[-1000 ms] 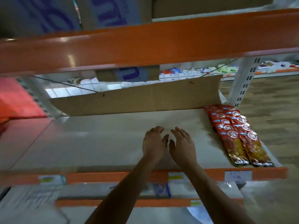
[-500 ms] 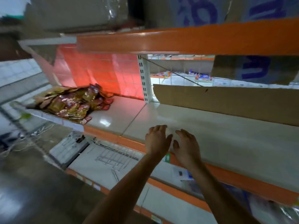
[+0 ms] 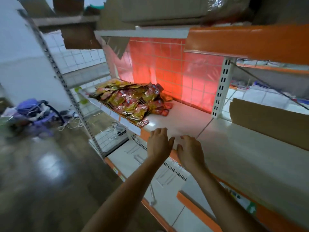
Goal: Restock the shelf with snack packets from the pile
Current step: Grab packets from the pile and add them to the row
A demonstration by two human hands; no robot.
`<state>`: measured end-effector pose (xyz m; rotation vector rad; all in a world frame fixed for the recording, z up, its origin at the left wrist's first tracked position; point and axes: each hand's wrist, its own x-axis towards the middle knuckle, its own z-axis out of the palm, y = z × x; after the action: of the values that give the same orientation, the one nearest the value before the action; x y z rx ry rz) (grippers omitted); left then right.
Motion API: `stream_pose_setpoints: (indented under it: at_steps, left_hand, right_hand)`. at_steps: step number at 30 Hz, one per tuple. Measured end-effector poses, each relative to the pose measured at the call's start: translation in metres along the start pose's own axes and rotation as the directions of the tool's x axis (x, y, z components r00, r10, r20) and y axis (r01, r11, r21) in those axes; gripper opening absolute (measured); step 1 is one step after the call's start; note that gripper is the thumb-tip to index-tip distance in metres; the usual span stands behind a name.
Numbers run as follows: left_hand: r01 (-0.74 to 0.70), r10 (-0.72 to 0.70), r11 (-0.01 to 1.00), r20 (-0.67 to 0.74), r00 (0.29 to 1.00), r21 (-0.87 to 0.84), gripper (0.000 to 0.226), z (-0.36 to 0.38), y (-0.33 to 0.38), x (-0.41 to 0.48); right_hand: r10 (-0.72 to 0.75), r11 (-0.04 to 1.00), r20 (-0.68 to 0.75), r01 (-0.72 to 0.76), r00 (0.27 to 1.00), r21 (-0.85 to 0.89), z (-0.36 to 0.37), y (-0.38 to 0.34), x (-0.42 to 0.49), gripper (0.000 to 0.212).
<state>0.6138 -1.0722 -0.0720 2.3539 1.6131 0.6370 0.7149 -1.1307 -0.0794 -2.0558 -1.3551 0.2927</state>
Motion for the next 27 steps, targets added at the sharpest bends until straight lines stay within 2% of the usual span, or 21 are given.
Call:
stream_pose_setpoints:
  at_steps: [4,8,14,16,20,22,24,27]
  left_hand:
    - [0.081,-0.080,0.996,-0.009,0.997,0.039,0.046,-0.008,-0.047,0.045]
    - [0.153,-0.152,0.987,-0.023,0.988,0.041,0.038,-0.019,-0.087,0.091]
    - [0.257,-0.254,0.965,-0.067,0.965,0.040,0.035,-0.022,-0.133,0.162]
    - [0.276,-0.272,0.961,-0.095,0.958,0.035,0.035,-0.021,-0.143,0.183]
    - [0.208,-0.203,0.977,-0.111,0.973,0.041,0.039,-0.018,-0.155,0.219]
    - [0.187,-0.180,0.980,-0.112,0.977,0.061,0.043,-0.016,-0.158,0.234]
    - [0.153,-0.143,0.985,-0.116,0.983,0.084,0.043,-0.013,-0.159,0.248]
    - [0.044,-0.041,0.999,-0.091,0.995,0.031,0.036,-0.008,-0.148,0.266]
  right_hand:
    - [-0.005,0.996,0.040,0.001,0.999,0.086,0.039,-0.033,0.049,0.038]
    - [0.004,0.995,0.091,-0.013,0.996,0.099,0.074,-0.062,0.100,0.038]
    - [0.029,0.982,0.103,-0.047,0.994,0.183,0.119,-0.096,0.162,0.034]
    - [0.041,0.985,0.099,-0.057,0.994,0.165,0.131,-0.105,0.178,0.039]
    - [0.059,0.996,0.122,-0.066,0.991,0.060,0.150,-0.115,0.196,0.073]
    - [0.086,0.995,0.126,-0.092,0.988,0.042,0.155,-0.119,0.199,0.083]
    - [0.094,0.994,0.106,-0.099,0.990,0.048,0.159,-0.122,0.202,0.081]
    - [0.051,0.997,0.067,-0.055,0.996,0.058,0.162,-0.122,0.204,0.060]
